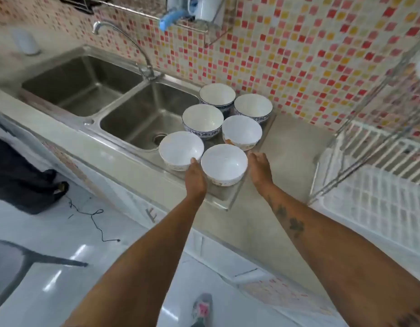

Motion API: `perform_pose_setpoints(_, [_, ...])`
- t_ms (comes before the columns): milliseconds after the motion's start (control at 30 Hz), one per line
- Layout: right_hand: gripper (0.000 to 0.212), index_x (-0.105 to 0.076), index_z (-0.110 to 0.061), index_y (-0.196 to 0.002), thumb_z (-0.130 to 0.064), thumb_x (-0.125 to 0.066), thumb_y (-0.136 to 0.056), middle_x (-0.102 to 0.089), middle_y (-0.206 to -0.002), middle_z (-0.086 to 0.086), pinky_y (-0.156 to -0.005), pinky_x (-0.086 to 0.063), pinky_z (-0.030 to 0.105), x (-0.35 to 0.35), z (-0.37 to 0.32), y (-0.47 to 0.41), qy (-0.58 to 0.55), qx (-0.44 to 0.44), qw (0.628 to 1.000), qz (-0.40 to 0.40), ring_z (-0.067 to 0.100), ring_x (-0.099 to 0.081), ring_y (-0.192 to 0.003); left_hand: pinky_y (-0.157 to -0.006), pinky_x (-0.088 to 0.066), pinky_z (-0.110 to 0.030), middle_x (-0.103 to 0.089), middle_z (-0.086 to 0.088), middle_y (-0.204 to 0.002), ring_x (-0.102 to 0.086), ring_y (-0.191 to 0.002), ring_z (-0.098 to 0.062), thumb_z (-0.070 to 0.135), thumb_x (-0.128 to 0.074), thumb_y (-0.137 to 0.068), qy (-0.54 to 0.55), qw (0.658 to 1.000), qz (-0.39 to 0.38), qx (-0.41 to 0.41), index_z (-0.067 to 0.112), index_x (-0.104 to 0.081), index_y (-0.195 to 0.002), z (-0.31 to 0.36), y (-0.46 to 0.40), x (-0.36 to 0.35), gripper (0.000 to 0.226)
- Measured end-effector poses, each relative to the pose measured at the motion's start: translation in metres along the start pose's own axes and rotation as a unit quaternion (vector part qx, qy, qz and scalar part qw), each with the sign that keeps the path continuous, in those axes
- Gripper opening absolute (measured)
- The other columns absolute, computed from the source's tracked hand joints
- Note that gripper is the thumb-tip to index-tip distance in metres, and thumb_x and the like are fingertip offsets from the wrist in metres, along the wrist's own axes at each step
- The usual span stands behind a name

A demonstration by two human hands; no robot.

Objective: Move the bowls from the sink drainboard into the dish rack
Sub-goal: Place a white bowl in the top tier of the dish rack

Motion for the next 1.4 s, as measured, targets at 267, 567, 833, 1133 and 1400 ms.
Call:
perform_pose_setpoints(267, [0.019, -0.062, -0.015, -0.089, -0.025, -0.047, -0.094, -0.062, -0.096, 0.004, -0.069, -0.042, 0.028, -0.019, 0.008, -0.034, -0.069, -0.082, 0.994, 0.014, 0.02, -0.054, -0.09, -0.103, -0.042, -0.034, -0.058, -0.007, -0.133, -0.054, -0.121, -0.025, 0.034, -0.032, -0.108, 0.118, 0.988, 0.075, 0.059, 0.013, -0.053, -0.138, -0.007, -0.015, -0.028, 0.043])
perform_pose_setpoints(567, [0.018, -0.059, -0.012, -0.098, -0.024, -0.045, -0.098, -0.06, -0.104, 0.01, -0.084, -0.046, 0.035, -0.033, 0.015, -0.039, -0.124, -0.118, 0.985, 0.01, 0.024, -0.055, -0.097, -0.092, -0.04, -0.029, -0.059, -0.01, -0.136, -0.056, -0.123, -0.03, 0.035, -0.032, -0.107, 0.117, 0.982, 0.106, 0.103, 0.011, -0.055, -0.136, -0.013, -0.032, -0.043, 0.043])
perform_pose_setpoints(833, [0.019, -0.062, -0.014, -0.09, -0.021, -0.046, -0.098, -0.061, -0.097, 0.009, -0.074, -0.047, 0.031, -0.016, -0.001, -0.01, -0.181, -0.095, 0.978, 0.025, 0.022, -0.055, -0.092, -0.09, -0.046, -0.035, -0.062, -0.007, -0.126, -0.058, -0.112, -0.027, 0.029, -0.04, -0.105, 0.185, 0.97, 0.121, 0.103, 0.02, -0.058, -0.122, 0.012, 0.009, -0.042, 0.027])
perform_pose_setpoints(1133, [0.034, -0.073, -0.03, -0.083, -0.028, -0.043, -0.1, -0.07, -0.094, -0.002, -0.092, -0.049, 0.042, 0.087, -0.092, 0.087, -0.278, 0.076, 0.956, 0.061, 0.019, -0.059, -0.099, -0.095, -0.054, -0.05, -0.068, 0.002, -0.109, -0.064, -0.105, -0.024, 0.041, -0.052, -0.097, 0.231, 0.972, 0.002, -0.032, 0.054, -0.067, -0.084, 0.14, 0.133, -0.054, 0.023])
perform_pose_setpoints(1400, [0.028, -0.075, -0.042, -0.089, -0.034, -0.049, -0.092, -0.072, -0.108, -0.014, -0.105, -0.047, 0.046, 0.229, -0.183, 0.182, -0.318, 0.289, 0.894, 0.129, 0.016, -0.062, -0.116, -0.098, -0.051, -0.049, -0.068, 0.017, -0.094, -0.061, -0.103, -0.015, 0.043, -0.045, -0.096, 0.246, 0.934, -0.145, -0.215, 0.053, -0.067, -0.07, 0.244, 0.261, -0.104, 0.035])
Point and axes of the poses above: each hand's wrist, its own y-axis away from the middle knuckle, its own x-axis out of the back of the hand, z = x × y, the point moved 2 cm from there along -y, towards the middle knuckle
